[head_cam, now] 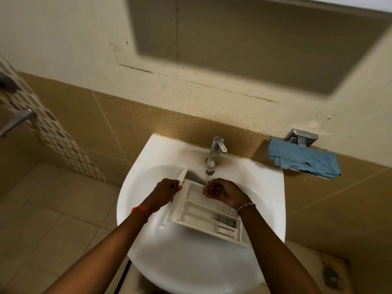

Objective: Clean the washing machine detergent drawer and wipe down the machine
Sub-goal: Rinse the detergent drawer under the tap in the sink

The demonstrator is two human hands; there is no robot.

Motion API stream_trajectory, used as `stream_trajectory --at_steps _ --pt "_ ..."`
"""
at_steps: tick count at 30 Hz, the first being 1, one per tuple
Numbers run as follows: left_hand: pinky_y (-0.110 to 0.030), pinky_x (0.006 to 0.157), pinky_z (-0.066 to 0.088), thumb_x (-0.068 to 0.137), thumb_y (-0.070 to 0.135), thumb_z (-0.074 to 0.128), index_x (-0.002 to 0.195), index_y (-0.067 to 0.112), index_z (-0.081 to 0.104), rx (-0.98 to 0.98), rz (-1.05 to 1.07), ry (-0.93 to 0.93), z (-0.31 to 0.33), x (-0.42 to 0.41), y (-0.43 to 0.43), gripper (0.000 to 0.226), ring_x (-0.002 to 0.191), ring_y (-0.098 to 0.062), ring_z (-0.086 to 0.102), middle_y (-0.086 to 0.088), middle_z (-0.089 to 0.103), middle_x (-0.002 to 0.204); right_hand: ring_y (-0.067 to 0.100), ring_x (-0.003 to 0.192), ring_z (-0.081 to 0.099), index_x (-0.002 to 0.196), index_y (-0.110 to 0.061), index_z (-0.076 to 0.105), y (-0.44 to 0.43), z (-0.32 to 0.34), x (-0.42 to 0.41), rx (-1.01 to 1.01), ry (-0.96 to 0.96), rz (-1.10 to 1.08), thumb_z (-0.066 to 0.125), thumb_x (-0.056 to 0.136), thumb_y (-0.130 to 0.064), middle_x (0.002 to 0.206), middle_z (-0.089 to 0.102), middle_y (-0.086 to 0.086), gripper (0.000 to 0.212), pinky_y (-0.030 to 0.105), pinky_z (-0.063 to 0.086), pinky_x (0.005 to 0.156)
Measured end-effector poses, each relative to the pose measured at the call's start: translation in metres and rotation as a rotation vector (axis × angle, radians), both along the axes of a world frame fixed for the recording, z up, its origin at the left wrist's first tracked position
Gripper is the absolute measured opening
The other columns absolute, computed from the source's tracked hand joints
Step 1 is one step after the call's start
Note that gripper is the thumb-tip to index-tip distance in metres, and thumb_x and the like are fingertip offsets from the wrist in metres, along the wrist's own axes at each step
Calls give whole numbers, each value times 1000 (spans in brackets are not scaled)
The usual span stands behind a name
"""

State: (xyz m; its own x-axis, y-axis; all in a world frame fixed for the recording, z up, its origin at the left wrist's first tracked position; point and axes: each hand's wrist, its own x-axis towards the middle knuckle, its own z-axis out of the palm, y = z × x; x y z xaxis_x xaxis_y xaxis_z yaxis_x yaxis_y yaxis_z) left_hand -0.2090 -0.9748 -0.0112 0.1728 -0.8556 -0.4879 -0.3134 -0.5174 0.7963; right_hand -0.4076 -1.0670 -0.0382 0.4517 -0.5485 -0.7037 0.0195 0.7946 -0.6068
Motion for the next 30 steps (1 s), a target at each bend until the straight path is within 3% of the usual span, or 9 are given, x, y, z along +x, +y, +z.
stream_trajectory --at_steps 5,8,13,15,18,21,24,26,30 --pt "-28 84 42 96 18 46 127 2 52 14 7 -14 0 0 0 35 102 -23 50 -15 52 125 26 65 62 72 5 60 -3 1 36 208 -295 -278 37 88 2 63 63 16 28 30 57 52" --pt "-31 84 44 96 19 47 122 1 56 7 5 -20 -1 0 0 33 100 -24 52 -18 57 121 16 47 55 61 -5 58 0 1 47 147 -302 -127 36 88 -2 56 56 7 35 18 46 45" --pt "-34 84 46 96 19 47 107 5 60 -10 11 -10 -1 -1 2 22 97 -28 54 -18 58 111 16 50 59 70 -4 57 24 8 49 -193 104 383 38 95 -8 55 61 6 31 24 50 52" --pt "-32 83 45 96 19 47 117 1 59 -7 10 -6 0 -1 3 30 103 -31 56 -19 58 116 11 49 62 67 -4 61 34 10 50 -392 274 478 47 92 -6 54 64 5 29 25 55 59" --pt "-31 85 45 96 19 46 120 -2 57 -9 1 2 1 -1 4 34 104 -31 56 -18 58 116 9 54 56 59 -6 59 49 3 45 -749 504 692 59 87 -14 61 60 8 29 21 46 66" --pt "-30 82 44 96 18 46 118 -4 56 -16 4 9 1 -2 4 33 99 -26 54 -15 57 111 20 82 61 93 3 68 62 -7 24 -901 618 770 52 94 -25 95 68 16 32 16 39 69" --pt "-30 83 44 95 17 48 120 -4 55 -25 19 23 1 0 4 33 101 -28 54 -19 57 116 20 106 59 117 -7 64 68 -17 -7 -1012 641 898 48 96 -18 117 64 11 29 16 39 89" --pt "-30 84 45 95 17 48 119 -4 56 -29 24 34 0 1 4 33 101 -27 54 -18 57 115 21 111 56 123 -13 60 71 -23 -29 -1087 726 926 46 97 -19 121 62 9 31 20 39 97" --pt "-32 89 45 95 16 48 120 -3 55 -36 20 51 2 0 4 33 99 -24 54 -16 57 113 23 109 56 129 -15 55 81 -23 -42 -1225 821 910 43 98 -23 119 63 9 34 25 39 93"
